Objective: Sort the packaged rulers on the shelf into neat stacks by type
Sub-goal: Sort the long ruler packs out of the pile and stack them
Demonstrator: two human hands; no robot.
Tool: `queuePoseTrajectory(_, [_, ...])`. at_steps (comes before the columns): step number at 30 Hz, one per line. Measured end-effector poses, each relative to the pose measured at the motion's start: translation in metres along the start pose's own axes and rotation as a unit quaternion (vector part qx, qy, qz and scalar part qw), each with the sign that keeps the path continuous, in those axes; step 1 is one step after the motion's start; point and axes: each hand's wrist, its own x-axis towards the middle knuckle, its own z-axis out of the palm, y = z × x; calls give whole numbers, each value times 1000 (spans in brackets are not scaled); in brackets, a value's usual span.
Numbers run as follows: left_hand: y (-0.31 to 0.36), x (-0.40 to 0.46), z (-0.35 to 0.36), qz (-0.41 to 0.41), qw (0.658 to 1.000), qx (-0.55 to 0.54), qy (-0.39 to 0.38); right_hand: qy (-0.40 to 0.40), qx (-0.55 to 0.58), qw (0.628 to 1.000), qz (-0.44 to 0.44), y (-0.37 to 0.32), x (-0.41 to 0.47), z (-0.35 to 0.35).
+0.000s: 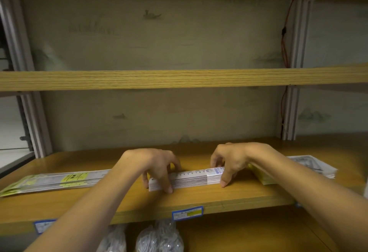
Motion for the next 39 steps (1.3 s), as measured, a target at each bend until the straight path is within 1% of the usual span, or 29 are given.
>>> queuePoseTrajectory(4, [4,2,1,8,1000,23,8,4,-4,1000,6,-5,-3,-2])
queuePoseTrajectory(7, [6,2,0,12,999,32,10,3,-30,1000,1,-8,-4,-2])
queuePoseTrajectory(15, [6,3,-1,20,999,41,15,34,-59,998,-16,-8,-7,2])
queuePoseTrajectory(21, [9,5,-1,3,1000,29,0,31,-90,995,-13,-6,-8,3])
queuePoseTrajectory(24, [8,5,-1,-2,999,41,0,42,-106,993,-15,-6,-8,4])
queuePoseTrajectory(28, [4,5,-2,4,998,57,8,57,-108,992,-23,-3,-6,6])
queuePoseTrajectory(39, [1,4,-2,12,998,65,13,63,-104,992,-24,-1,-6,8])
